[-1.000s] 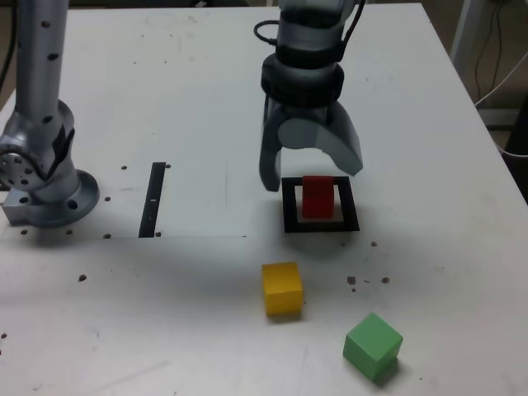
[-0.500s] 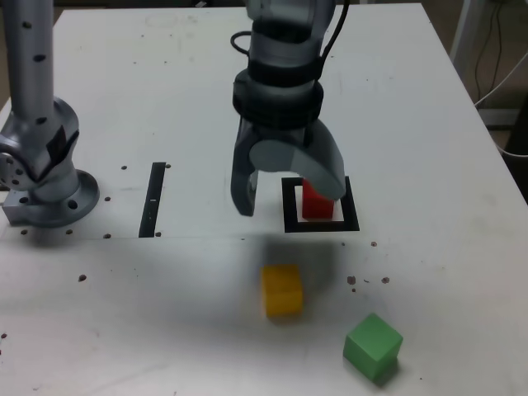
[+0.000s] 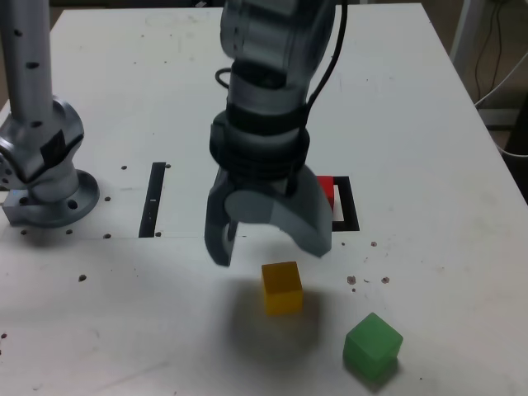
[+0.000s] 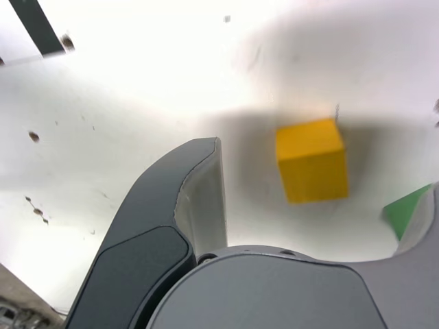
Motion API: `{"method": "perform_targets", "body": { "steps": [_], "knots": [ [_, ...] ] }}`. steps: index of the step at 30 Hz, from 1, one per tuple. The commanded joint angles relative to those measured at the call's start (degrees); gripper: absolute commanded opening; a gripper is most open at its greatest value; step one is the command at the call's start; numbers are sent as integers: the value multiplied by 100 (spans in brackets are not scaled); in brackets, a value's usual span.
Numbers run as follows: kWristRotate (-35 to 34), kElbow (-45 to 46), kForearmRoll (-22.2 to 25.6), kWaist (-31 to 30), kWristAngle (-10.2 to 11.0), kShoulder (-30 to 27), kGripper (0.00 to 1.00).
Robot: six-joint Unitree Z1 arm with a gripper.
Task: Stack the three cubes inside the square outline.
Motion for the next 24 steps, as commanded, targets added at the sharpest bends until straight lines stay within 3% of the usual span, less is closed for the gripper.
{"method": "perform_targets", "body": {
  "steps": [1,8,17,24],
  "knots": [
    [-37,-57,-19,-70,-38,84,99],
    [-159,-190,-7,-138,-125,245,99],
    [-961,-309,322,-101,-183,307,99],
    [-982,-353,338,-59,-213,386,99]
  ]
}}
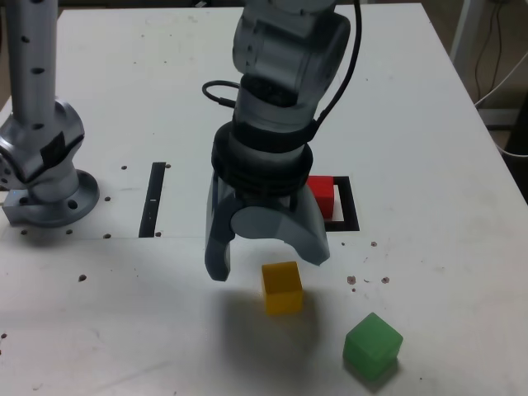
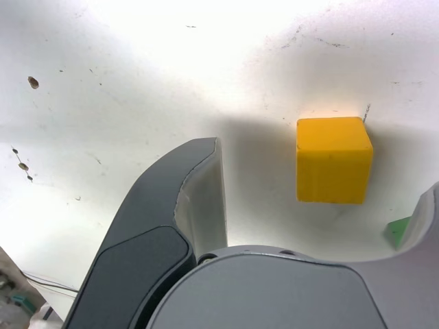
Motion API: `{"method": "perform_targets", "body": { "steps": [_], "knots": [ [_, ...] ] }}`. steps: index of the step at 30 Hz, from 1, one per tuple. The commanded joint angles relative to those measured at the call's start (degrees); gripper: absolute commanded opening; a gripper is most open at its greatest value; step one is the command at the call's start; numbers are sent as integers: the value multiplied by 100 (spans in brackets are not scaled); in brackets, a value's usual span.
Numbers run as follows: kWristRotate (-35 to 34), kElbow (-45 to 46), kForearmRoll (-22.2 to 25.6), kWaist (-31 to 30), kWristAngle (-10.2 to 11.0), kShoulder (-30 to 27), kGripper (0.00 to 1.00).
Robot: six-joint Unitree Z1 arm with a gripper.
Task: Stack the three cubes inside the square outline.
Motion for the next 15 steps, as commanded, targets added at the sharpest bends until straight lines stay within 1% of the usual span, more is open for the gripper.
{"method": "perform_targets", "body": {
  "steps": [1,6,15],
  "knots": [
    [17,-41,-25,3,-21,97,99],
    [102,-119,-79,17,-58,275,99],
    [428,-183,-277,148,-204,683,99]
  ]
}}
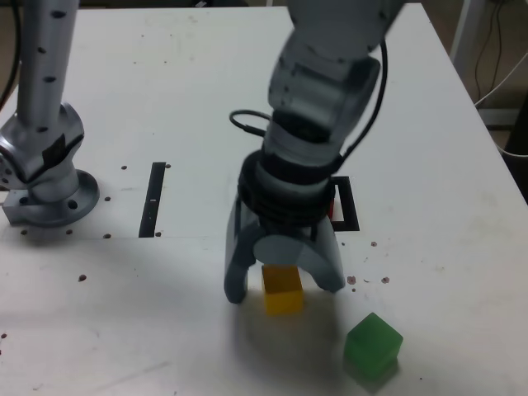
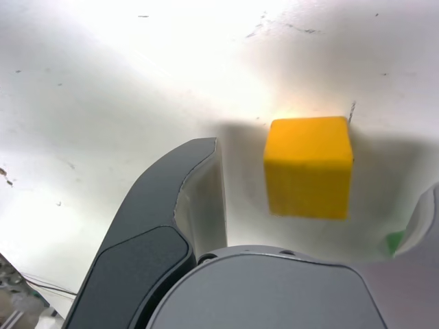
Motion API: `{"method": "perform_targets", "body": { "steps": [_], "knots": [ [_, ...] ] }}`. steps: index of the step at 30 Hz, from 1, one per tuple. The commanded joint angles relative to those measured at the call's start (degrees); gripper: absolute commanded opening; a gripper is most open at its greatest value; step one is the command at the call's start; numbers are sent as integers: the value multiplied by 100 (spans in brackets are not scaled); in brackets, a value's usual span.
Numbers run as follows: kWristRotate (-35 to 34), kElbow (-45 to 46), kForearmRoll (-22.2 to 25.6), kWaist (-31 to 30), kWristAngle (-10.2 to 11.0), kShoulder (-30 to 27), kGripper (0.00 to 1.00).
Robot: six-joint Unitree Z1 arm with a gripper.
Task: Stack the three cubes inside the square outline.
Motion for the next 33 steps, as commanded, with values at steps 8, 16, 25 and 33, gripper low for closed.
{"method": "perform_targets", "body": {
  "steps": [8,16,25,33],
  "knots": [
    [200,78,-139,183,-70,193,96],
    [252,115,-158,244,-104,233,91],
    [270,139,-231,251,-101,279,79],
    [271,97,-331,265,31,326,45]
  ]
}}
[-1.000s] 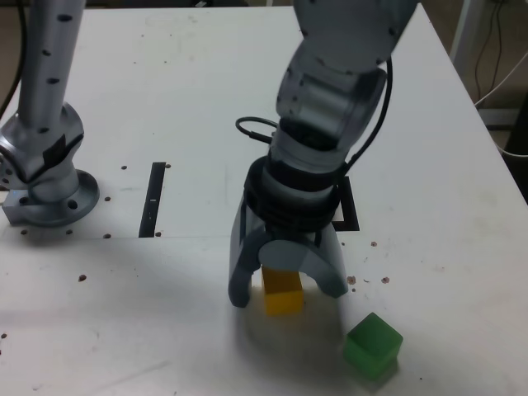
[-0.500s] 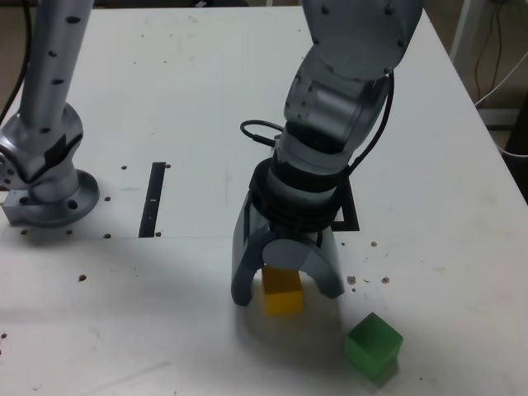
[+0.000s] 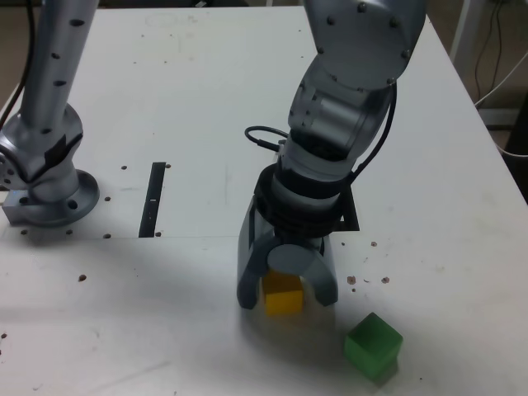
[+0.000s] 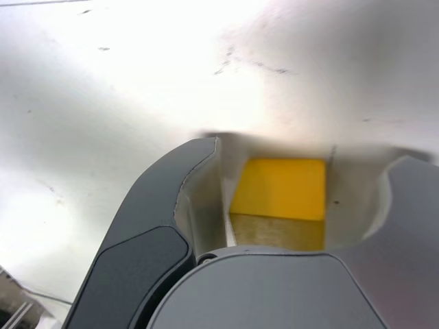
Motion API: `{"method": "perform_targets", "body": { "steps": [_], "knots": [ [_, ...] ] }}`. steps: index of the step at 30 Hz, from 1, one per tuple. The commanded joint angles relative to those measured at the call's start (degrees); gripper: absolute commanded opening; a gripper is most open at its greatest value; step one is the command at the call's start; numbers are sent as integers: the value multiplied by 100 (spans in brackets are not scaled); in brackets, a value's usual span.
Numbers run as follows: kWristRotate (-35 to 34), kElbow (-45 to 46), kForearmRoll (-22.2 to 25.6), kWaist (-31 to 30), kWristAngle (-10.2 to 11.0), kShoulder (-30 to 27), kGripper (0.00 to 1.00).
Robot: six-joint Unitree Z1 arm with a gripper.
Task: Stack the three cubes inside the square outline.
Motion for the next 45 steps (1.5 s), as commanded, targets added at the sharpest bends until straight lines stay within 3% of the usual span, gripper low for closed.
{"method": "perform_targets", "body": {
  "steps": [1,31,45],
  "knots": [
    [10,-27,-38,10,39,29,42],
    [17,-12,-70,10,60,-48,39],
    [11,-442,807,150,396,-739,39]
  ]
}}
